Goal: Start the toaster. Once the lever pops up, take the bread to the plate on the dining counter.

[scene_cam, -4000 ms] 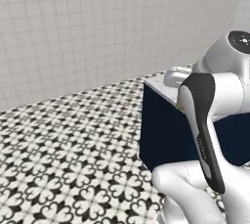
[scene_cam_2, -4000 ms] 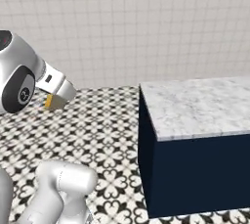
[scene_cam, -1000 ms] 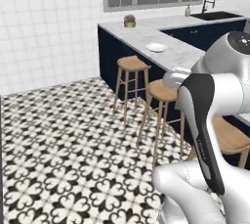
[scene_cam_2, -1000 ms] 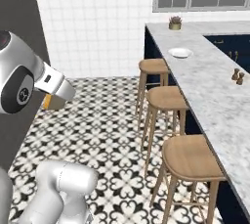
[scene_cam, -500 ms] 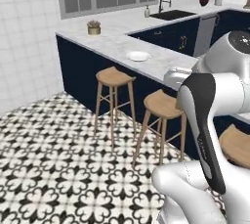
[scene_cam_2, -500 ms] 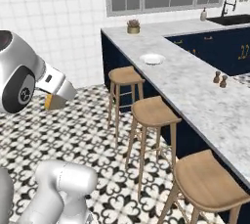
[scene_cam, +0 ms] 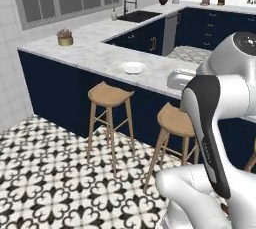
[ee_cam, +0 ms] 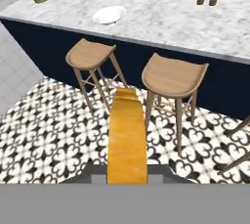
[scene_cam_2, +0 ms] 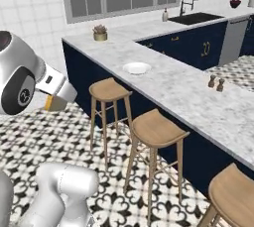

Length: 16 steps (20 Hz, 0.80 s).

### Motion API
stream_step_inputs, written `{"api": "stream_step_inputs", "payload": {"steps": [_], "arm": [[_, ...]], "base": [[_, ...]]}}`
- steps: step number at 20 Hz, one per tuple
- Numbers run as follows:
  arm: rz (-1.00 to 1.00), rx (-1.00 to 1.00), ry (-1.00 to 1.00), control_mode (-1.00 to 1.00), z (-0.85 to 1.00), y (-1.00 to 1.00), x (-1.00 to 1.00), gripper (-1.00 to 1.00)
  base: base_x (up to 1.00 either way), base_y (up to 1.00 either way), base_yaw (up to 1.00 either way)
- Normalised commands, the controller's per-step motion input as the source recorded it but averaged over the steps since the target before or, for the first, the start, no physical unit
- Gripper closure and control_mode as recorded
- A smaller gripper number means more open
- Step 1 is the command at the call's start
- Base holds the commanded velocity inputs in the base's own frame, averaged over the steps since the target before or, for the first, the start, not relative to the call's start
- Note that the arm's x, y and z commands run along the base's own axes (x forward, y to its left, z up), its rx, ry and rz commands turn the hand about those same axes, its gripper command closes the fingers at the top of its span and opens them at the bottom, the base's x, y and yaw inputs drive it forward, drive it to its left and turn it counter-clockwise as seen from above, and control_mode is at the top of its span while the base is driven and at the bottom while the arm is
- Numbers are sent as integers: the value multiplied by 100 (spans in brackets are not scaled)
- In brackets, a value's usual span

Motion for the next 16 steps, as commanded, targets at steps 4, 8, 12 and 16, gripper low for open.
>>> {"api": "stream_step_inputs", "payload": {"steps": [4,8,12,16], "arm": [[0,0,0,100,0,0,0,100],[0,0,0,100,0,0,0,100],[0,0,0,100,0,0,0,100],[0,0,0,100,0,0,0,100]], "base": [[70,100,-48],[63,95,-48],[66,96,-48],[68,91,-48]]}}
